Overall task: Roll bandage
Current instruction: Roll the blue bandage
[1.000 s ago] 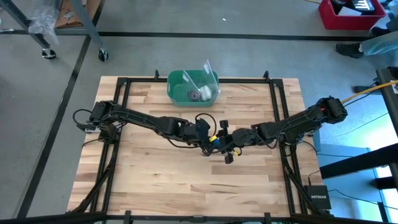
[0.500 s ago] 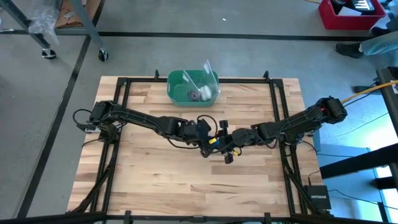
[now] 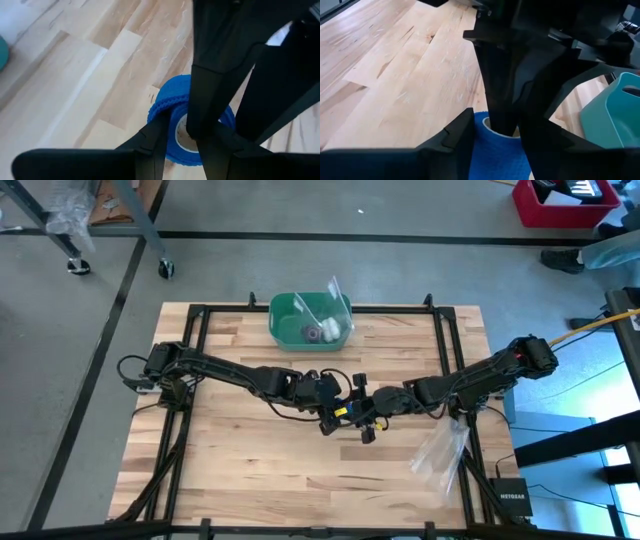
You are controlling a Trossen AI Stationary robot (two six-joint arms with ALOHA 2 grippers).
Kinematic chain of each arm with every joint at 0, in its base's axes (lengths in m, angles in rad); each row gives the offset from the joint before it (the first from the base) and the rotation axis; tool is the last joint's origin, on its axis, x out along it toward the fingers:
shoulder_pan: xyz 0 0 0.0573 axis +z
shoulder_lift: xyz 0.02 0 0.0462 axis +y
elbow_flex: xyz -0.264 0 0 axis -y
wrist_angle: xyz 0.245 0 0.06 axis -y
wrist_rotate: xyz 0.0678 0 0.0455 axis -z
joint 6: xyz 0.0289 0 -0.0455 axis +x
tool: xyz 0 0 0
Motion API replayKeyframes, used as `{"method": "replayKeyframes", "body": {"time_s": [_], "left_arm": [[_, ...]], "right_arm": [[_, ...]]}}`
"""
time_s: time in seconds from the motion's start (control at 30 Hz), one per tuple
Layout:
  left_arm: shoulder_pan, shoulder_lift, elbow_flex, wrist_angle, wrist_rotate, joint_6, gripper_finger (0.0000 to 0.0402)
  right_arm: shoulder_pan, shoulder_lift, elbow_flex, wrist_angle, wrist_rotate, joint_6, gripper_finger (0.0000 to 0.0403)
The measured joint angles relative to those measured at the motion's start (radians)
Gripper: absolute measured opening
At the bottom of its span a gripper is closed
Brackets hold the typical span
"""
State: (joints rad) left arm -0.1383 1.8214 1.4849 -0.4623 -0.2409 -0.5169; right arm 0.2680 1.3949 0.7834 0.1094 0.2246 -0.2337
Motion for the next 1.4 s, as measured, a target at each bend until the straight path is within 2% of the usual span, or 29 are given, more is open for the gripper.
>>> {"method": "replayKeyframes", "body": {"time_s": [0.33,0.47,0.57,0.67,0.9,0.97,1.03,1.1,1.27,1.4], "left_arm": [[0.001,0.0,0.0,-0.002,0.004,0.183,0.0088],[0.004,0.0,0.0,-0.011,0.074,0.238,0.0088],[0.016,-0.001,0.0,-0.045,0.09,0.276,0.009],[0.027,-0.001,0.0,-0.082,0.092,0.31,0.0104],[0.029,0.005,-0.005,-0.106,0.127,0.413,0.0149],[0.028,0.002,-0.005,-0.106,0.128,0.424,0.0155],[0.029,0.0,-0.005,-0.111,0.127,0.441,0.0156],[0.028,0.0,-0.005,-0.135,0.126,0.449,0.0154],[0.023,0.0,-0.006,-0.148,0.126,0.449,0.0144],[0.016,0.0,-0.007,-0.146,0.126,0.455,0.0141]], "right_arm": [[0.0,0.0,0.0,-0.002,0.0,0.001,0.0154],[0.001,0.0,0.0,-0.002,-0.002,0.001,0.0154],[0.001,0.0,0.0,-0.002,-0.001,0.001,0.0154],[0.001,0.0,0.0,0.006,-0.001,0.001,0.0154],[0.0,0.01,-0.001,0.162,-0.006,0.043,0.0154],[0.001,0.01,-0.001,0.215,0.037,0.047,0.0154],[0.0,0.01,0.0,0.228,0.122,0.092,0.0154],[0.0,0.01,0.0,0.191,0.16,0.166,0.0154],[-0.005,0.068,-0.001,0.071,0.141,0.316,0.0154],[-0.006,0.157,0.0,0.147,0.123,0.358,0.0154]]}}
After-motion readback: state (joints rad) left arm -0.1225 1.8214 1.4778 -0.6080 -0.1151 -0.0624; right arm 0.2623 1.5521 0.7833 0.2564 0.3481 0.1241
